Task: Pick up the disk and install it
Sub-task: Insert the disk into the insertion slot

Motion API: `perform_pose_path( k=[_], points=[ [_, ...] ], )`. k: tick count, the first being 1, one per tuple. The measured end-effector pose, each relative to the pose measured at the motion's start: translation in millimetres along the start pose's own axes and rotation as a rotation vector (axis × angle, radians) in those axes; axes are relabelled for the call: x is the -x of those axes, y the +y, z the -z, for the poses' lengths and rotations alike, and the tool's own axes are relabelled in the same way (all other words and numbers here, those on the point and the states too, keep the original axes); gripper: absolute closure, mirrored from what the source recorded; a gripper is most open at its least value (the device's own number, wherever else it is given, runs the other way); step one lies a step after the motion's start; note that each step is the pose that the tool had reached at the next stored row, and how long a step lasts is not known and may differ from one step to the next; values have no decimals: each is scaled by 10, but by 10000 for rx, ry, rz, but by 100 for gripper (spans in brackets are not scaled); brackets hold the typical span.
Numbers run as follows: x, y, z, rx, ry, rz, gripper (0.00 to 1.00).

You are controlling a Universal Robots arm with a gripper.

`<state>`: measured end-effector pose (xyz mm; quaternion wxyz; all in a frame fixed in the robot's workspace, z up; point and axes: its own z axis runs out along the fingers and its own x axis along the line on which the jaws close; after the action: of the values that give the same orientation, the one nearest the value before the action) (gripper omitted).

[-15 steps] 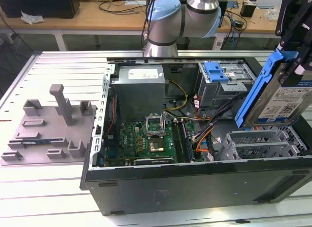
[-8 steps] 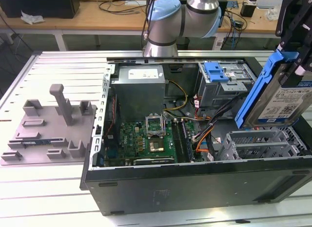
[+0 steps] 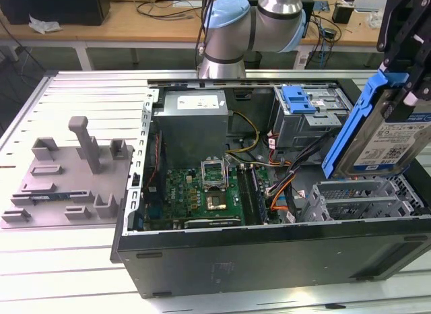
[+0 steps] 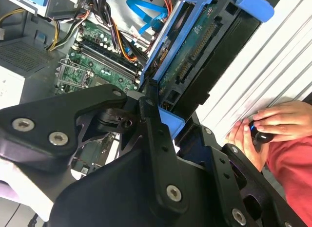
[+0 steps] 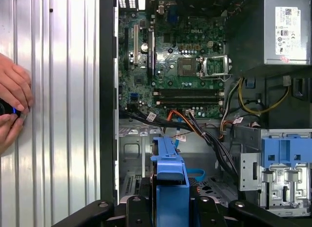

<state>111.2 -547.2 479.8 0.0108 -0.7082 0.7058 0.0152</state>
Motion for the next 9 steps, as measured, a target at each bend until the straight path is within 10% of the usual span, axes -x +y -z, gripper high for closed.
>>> perform_pose_path(
  k=[9],
  points=[
    [-5,1,-29,5,0,124,64]
  ],
)
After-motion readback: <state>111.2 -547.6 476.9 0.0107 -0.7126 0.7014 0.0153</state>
